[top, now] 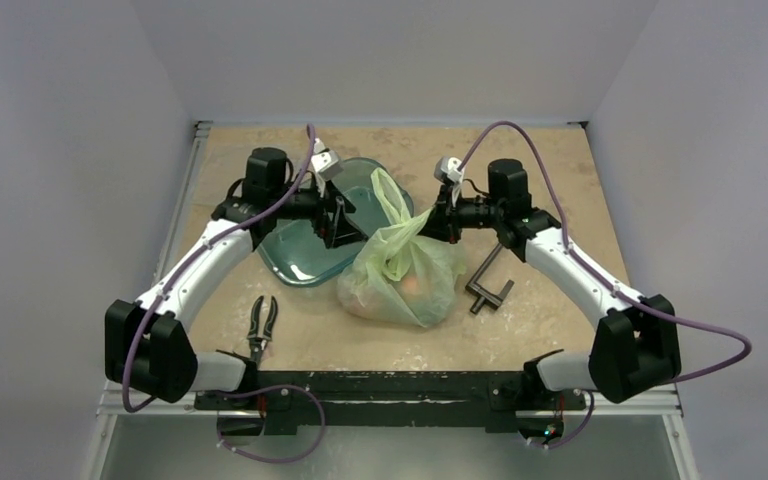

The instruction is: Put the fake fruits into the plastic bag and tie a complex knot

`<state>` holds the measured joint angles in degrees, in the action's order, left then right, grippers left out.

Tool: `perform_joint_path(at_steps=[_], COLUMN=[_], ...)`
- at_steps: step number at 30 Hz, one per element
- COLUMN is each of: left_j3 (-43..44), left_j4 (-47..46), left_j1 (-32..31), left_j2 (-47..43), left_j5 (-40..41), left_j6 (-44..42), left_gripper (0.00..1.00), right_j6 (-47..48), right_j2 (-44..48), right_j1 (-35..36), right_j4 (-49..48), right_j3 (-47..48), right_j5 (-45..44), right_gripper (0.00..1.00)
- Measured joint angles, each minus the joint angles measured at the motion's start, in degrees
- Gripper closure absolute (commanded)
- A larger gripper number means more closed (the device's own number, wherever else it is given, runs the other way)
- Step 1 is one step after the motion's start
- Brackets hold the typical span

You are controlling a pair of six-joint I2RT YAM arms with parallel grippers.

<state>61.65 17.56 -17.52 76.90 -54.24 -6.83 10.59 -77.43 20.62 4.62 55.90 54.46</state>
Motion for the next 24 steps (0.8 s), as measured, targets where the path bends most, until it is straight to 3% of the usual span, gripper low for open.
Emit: perform_joint_path(at_steps=[11,22,24], left_j3=[-4.1,-9.5,-9.6], left_j4=[-19.4,-30.5,-32.3], left_j1=[-8.5,-11.4,-11.4], left_j2=[4.0,5.4,6.4], left_j5=[3.0,11.0,11.3], left_j6=[22.7,28.3,28.3], left_gripper=[0.0,0.0,0.15], right_j6=[0.0,-0.1,-0.1], right_j2=[1.7,2.3,3.4], right_j1=[0.7,0.7,0.7], right_j4=[-1.2,-1.2,-1.2], right_j3=[-0.9,-1.1,-1.7], right_j5=[-1.1,-0.8,-0.3], right_gripper=[1.0,1.0,1.0])
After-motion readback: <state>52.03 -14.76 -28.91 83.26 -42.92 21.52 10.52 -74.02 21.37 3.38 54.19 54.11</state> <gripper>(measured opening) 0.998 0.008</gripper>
